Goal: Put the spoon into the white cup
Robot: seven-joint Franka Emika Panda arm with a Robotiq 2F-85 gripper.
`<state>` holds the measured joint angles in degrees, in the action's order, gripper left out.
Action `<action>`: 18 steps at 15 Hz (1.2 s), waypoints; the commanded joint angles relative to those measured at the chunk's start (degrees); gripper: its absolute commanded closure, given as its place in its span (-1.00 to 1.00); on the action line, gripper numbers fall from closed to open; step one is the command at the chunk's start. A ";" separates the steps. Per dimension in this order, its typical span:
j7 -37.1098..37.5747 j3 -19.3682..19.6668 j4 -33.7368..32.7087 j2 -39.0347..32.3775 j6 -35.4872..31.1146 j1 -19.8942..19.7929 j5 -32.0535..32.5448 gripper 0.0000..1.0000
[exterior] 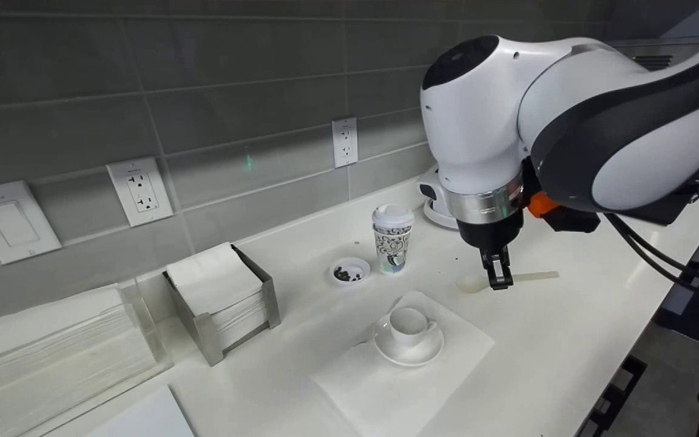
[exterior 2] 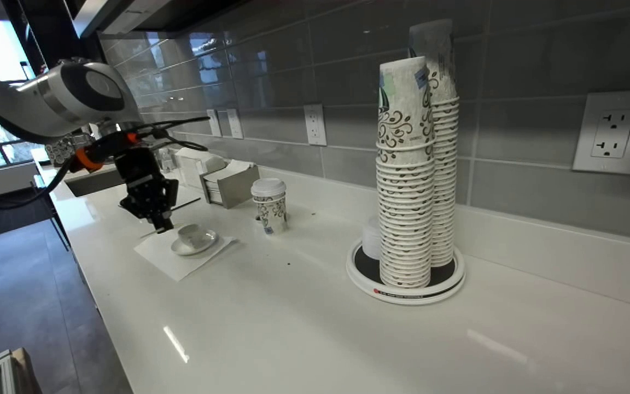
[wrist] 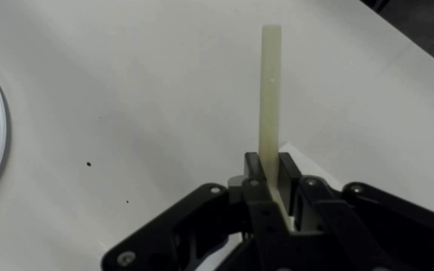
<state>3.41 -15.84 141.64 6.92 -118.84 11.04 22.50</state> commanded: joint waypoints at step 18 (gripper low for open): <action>-0.58 -1.02 -12.06 -11.96 6.49 3.83 2.32 0.92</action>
<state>3.78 -17.12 134.29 -0.58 -115.27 13.81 23.22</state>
